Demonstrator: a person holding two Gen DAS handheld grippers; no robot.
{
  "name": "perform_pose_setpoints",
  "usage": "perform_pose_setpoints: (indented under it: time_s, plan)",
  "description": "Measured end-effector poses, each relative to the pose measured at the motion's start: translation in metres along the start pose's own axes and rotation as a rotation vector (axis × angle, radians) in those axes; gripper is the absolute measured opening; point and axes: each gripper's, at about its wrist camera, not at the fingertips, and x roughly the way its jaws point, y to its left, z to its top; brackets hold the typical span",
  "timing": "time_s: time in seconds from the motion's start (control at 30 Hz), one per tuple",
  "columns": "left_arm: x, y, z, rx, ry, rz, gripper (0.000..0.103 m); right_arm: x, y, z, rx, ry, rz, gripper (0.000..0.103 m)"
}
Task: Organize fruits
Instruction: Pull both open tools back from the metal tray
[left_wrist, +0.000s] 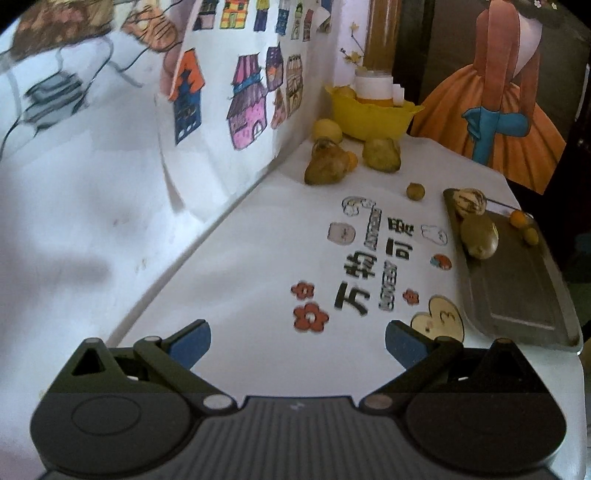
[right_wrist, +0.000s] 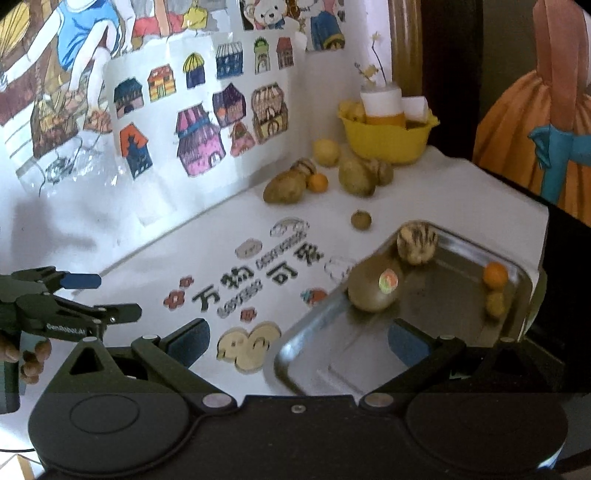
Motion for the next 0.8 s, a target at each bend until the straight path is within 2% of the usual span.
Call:
perform_pose_setpoints:
  time_s: [0.2, 0.33, 0.5, 0.6, 0.8]
  plan:
    - [0.019, -0.007, 0.021, 0.002, -0.027, -0.022, 0.103, 0.008, -0.004, 0.02, 0.008, -0.026, 0.014, 0.102]
    - [0.027, -0.012, 0.033, 0.03, -0.072, -0.032, 0.103, 0.016, -0.003, 0.031, -0.008, -0.026, 0.016, 0.102]
    - [0.038, -0.016, 0.046, 0.06, -0.129, -0.047, 0.103, 0.027, -0.011, 0.051, 0.053, -0.003, 0.058, 0.102]
    - [0.047, -0.016, 0.053, 0.07, -0.153, -0.053, 0.103, 0.034, -0.017, 0.066, 0.074, -0.005, 0.054, 0.102]
    - [0.062, -0.01, 0.065, 0.045, -0.141, -0.058, 0.103, 0.051, -0.036, 0.092, 0.16, 0.025, 0.053, 0.102]
